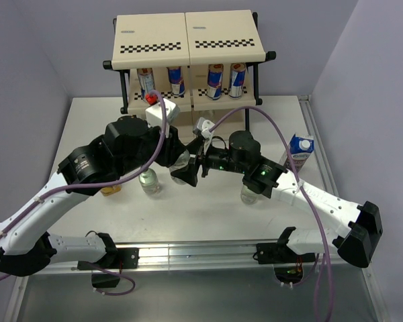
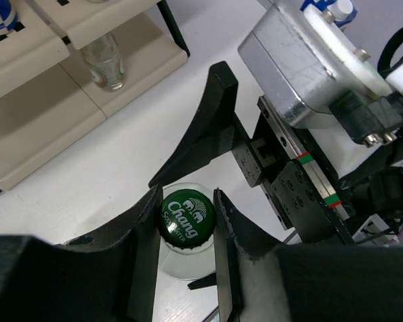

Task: Place and organize the beverage onto the shelf
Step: Pick up the drink from the center of the board.

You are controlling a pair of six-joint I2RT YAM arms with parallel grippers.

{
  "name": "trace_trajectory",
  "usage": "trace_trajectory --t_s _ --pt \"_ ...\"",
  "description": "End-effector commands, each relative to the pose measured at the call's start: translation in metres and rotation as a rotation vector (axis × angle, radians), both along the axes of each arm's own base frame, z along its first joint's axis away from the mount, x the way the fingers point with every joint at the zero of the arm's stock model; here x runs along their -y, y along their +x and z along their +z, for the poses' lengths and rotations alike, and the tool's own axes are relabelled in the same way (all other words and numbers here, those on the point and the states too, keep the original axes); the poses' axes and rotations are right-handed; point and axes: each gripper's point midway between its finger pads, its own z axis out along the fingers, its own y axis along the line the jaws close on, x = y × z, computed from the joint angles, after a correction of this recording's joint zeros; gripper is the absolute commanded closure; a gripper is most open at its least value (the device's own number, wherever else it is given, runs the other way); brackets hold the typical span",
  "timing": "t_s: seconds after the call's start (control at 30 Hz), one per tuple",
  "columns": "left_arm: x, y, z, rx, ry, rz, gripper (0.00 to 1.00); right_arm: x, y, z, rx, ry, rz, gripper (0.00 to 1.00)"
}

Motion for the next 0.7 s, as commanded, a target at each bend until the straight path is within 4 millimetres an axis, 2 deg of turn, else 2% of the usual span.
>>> trace_trajectory --t_s 0.0,0.1,0.4,0.67 --pt "0.011 -0.008 0.072 0.127 -0.200 -0.073 1.00 -0.007 0.000 0.021 0.037 0.072 0.020 0.07" --pt "0.013 -0.008 0.073 0.131 -0.191 -0.085 1.00 -0.007 0.001 0.021 0.041 0.067 0.023 0.09" --pt "0.011 -0.008 0.073 0.162 -0.151 -0.105 1.00 -0.009 0.005 -0.004 0.017 -0.027 0.006 0.13" --pt "0.002 -0.001 0.067 0.198 -0.085 -0.071 1.00 -0.003 0.003 -0.023 -0.028 -0.090 -0.015 0.11"
